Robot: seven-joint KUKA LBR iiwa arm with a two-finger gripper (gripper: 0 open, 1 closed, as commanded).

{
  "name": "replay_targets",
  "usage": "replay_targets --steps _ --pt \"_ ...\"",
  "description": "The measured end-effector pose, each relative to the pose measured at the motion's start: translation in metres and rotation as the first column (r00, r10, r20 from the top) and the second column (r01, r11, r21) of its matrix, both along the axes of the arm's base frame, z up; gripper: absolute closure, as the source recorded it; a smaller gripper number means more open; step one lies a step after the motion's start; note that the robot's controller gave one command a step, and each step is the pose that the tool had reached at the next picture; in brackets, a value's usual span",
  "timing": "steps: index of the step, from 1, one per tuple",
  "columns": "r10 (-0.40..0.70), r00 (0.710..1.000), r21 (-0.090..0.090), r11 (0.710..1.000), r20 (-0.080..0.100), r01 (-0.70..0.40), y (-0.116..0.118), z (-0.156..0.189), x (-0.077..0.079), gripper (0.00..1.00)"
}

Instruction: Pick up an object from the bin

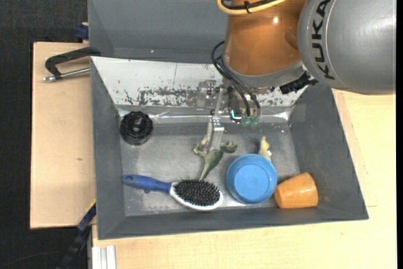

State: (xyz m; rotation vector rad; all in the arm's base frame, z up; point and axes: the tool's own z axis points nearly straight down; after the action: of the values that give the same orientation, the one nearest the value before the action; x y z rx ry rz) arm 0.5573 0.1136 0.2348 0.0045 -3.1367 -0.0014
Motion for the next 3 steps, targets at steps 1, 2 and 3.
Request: replay_targets --steps 1,2,3 --pt "0.325 0.946 0.000 0.946 0.000 -0.325 -0.050 -0.167 0.016 0.00" --pt "0.404 0.915 -0.003 0.915 0.014 -0.404 -0.054 -0.132 0.027 0.00" --pt "0.529 0.849 -0.002 0.849 0.012 -0.529 -0.043 -0.133 0.045 0.00"
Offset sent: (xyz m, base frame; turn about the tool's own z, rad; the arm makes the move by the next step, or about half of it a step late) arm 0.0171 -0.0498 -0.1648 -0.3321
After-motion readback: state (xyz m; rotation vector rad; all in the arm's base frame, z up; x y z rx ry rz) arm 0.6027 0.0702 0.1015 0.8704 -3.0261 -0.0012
